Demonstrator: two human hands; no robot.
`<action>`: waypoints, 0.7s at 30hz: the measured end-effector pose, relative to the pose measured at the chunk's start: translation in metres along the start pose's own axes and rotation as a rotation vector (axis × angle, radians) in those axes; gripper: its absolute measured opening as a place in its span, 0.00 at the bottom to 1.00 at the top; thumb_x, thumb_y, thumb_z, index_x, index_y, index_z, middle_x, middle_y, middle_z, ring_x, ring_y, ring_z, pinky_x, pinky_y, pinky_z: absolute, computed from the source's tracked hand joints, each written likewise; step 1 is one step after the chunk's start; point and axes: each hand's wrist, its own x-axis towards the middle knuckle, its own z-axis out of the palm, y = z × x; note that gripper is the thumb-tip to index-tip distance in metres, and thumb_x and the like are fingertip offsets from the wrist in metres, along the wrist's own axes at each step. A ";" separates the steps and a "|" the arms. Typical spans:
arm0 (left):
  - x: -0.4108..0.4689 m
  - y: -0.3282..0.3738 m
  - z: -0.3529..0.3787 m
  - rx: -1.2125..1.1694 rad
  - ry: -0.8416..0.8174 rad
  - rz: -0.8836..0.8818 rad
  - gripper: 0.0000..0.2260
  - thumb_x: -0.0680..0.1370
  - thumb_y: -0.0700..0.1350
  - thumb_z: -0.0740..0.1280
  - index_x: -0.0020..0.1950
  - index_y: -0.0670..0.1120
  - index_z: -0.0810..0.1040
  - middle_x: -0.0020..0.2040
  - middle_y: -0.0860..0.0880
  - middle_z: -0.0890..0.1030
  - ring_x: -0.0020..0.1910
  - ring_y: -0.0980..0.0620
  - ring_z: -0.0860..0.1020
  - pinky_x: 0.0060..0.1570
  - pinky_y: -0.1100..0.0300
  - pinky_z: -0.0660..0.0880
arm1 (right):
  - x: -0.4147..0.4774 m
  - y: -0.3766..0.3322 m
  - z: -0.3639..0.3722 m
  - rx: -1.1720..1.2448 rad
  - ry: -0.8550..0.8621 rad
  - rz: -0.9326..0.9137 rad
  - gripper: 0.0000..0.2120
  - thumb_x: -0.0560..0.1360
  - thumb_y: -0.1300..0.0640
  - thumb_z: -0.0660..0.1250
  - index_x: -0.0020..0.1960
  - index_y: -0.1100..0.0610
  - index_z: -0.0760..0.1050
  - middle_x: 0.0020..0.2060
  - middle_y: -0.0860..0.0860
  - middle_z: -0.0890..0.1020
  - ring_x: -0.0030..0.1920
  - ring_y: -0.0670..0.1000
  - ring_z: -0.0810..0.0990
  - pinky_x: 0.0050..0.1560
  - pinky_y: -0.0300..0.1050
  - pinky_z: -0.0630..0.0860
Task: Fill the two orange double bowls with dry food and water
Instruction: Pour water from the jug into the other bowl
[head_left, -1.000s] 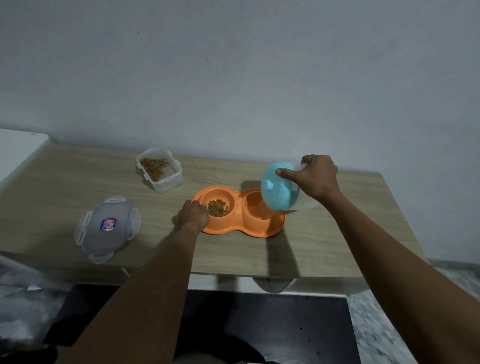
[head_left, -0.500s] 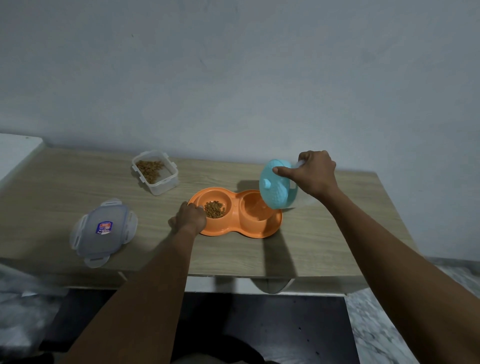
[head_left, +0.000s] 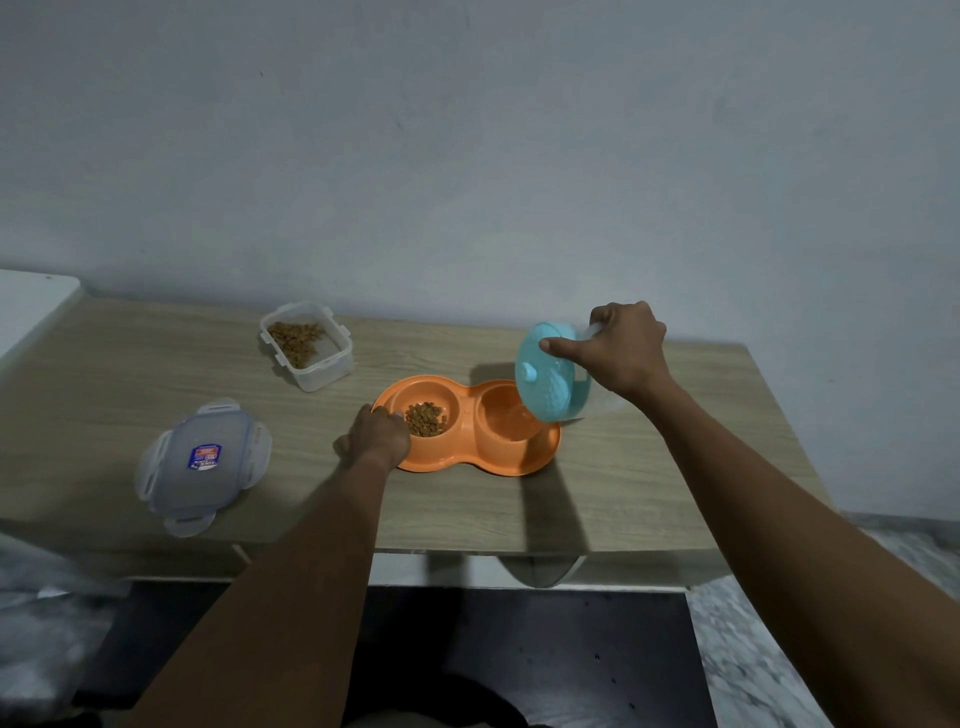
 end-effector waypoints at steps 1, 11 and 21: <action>0.000 0.000 0.000 0.000 -0.003 0.001 0.22 0.84 0.51 0.48 0.68 0.42 0.73 0.68 0.43 0.71 0.66 0.42 0.72 0.66 0.46 0.62 | -0.001 0.000 -0.001 -0.003 -0.004 0.000 0.32 0.63 0.30 0.75 0.47 0.59 0.81 0.38 0.48 0.77 0.53 0.57 0.77 0.52 0.50 0.62; -0.001 -0.001 -0.001 0.006 -0.025 0.027 0.22 0.84 0.51 0.46 0.69 0.42 0.72 0.68 0.43 0.70 0.68 0.44 0.70 0.67 0.47 0.62 | -0.002 -0.003 -0.002 -0.010 -0.007 -0.008 0.29 0.63 0.30 0.75 0.43 0.55 0.78 0.39 0.49 0.77 0.53 0.55 0.75 0.51 0.49 0.60; -0.003 0.000 -0.002 -0.015 -0.009 0.011 0.22 0.84 0.51 0.48 0.68 0.42 0.73 0.69 0.43 0.70 0.67 0.42 0.71 0.68 0.47 0.61 | -0.006 -0.015 -0.008 -0.034 -0.009 -0.021 0.28 0.63 0.32 0.76 0.41 0.56 0.77 0.40 0.51 0.80 0.53 0.55 0.73 0.50 0.49 0.60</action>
